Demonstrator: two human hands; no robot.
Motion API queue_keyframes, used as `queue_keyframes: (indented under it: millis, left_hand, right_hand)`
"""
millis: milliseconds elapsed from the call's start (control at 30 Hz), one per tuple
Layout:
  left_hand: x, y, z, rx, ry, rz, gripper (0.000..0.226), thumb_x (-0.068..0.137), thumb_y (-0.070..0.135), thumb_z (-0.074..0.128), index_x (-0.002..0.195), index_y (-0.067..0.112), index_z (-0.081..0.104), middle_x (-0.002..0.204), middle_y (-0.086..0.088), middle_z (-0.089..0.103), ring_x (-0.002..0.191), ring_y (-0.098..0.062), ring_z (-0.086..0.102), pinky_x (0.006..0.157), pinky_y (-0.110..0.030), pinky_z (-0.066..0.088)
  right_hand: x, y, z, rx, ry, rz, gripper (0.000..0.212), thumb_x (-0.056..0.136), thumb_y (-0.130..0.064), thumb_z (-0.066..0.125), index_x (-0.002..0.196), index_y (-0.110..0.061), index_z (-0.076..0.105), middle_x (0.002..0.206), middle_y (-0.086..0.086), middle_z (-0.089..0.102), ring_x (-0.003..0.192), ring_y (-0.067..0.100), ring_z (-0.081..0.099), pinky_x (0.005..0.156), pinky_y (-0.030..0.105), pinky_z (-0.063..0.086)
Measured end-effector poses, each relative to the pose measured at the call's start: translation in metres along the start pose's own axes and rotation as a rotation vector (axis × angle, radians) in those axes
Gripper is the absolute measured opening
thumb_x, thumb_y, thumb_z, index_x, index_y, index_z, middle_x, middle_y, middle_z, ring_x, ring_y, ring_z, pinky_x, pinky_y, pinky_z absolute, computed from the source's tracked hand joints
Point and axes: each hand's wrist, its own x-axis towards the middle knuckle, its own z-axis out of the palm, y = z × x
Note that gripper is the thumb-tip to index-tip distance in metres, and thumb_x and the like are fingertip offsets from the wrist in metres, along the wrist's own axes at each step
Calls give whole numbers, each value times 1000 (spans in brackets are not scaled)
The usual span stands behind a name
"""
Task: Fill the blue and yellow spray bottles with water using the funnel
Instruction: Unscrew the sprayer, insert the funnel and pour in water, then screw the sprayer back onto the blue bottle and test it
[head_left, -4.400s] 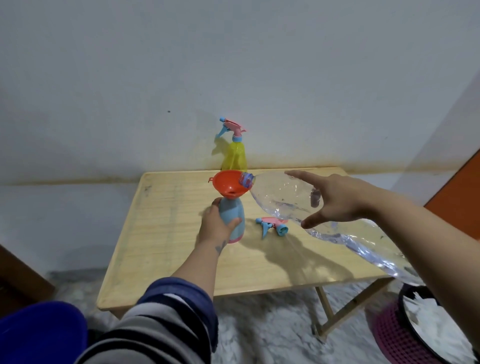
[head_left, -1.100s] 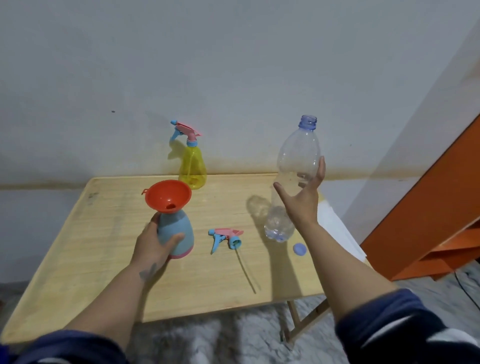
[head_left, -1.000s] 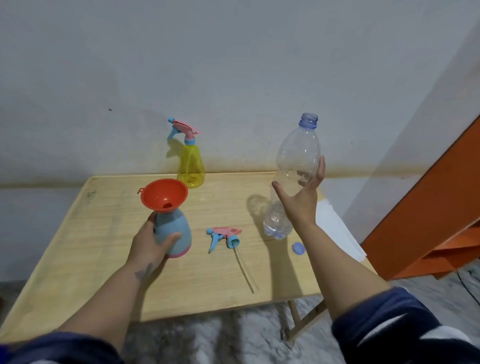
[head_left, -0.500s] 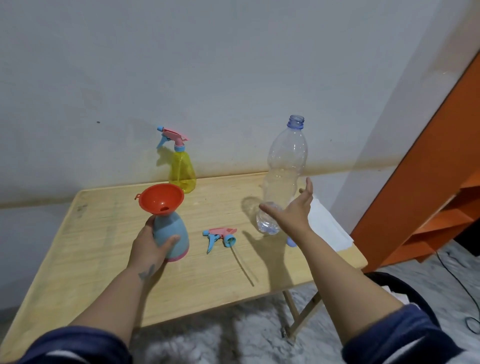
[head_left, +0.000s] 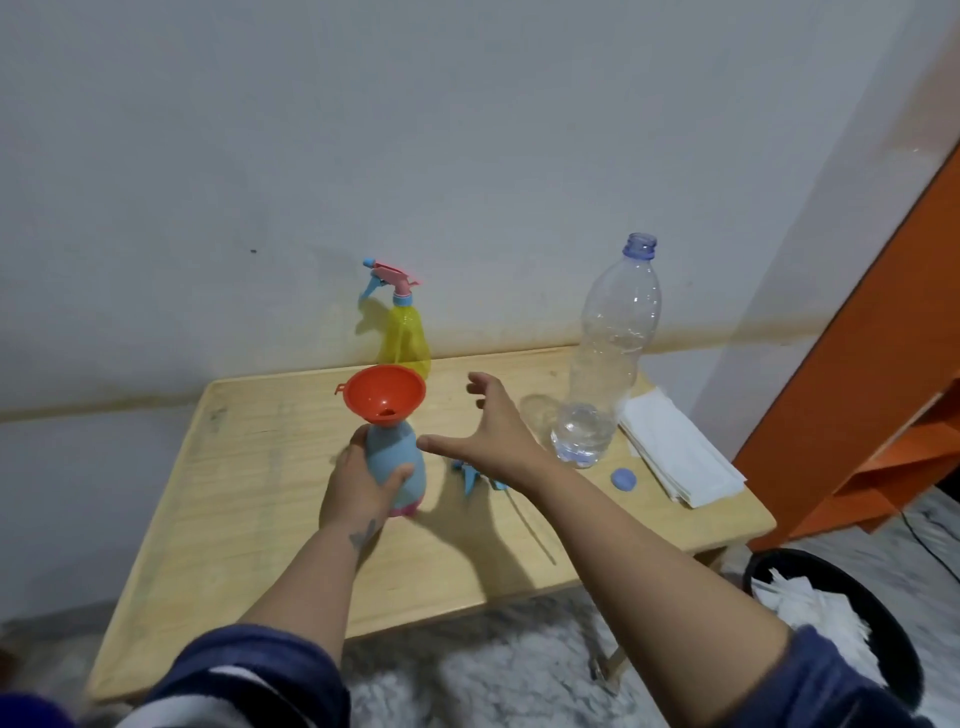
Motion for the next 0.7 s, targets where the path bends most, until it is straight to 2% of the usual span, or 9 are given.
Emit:
queue_keyframes:
  millis: [200,333,467,600,700]
  left_hand:
    - [0,-5,4,-34,20,-14,65,82,36,71,138,29,40,132,-2,52,116,-25,55,85,-35,47]
    - [3,-8,7,-7,36,3,62,82,36,71,136,22,44,129,-4,55,113,-26,58,80,-30,44]
    - [4,-7,7,-52,36,39,65,80,33,72,137,32,41,126,5,55,109,-20,59,80,-32,48]
    - [0,-6,6,-69,35,18,63,81,33,72,136,30,40,117,11,52,105,-17,56,78,-29,46]
    - [-1,-7,6,-44,26,26,66,82,35,71,138,31,37,122,6,52,103,-16,52,77,-28,41]
  right_hand:
    - [19,-18,39,87,-59,24,115,54,-51,87,145,-25,21,140,-5,43,131,17,41,109,45,37]
    - [24,-22,56,178,-21,28,102,60,-42,88,140,-26,26,135,-2,48,126,19,48,107,43,40]
    - [28,-27,59,255,33,5,90,62,-35,88,133,-26,34,127,-3,53,118,16,54,102,43,45]
    - [28,-41,43,383,60,-28,84,67,-24,86,134,-20,36,128,0,52,114,19,57,96,35,51]
    - [31,-49,20,426,90,-18,78,72,-22,83,134,-16,37,131,4,50,105,23,62,83,27,54]
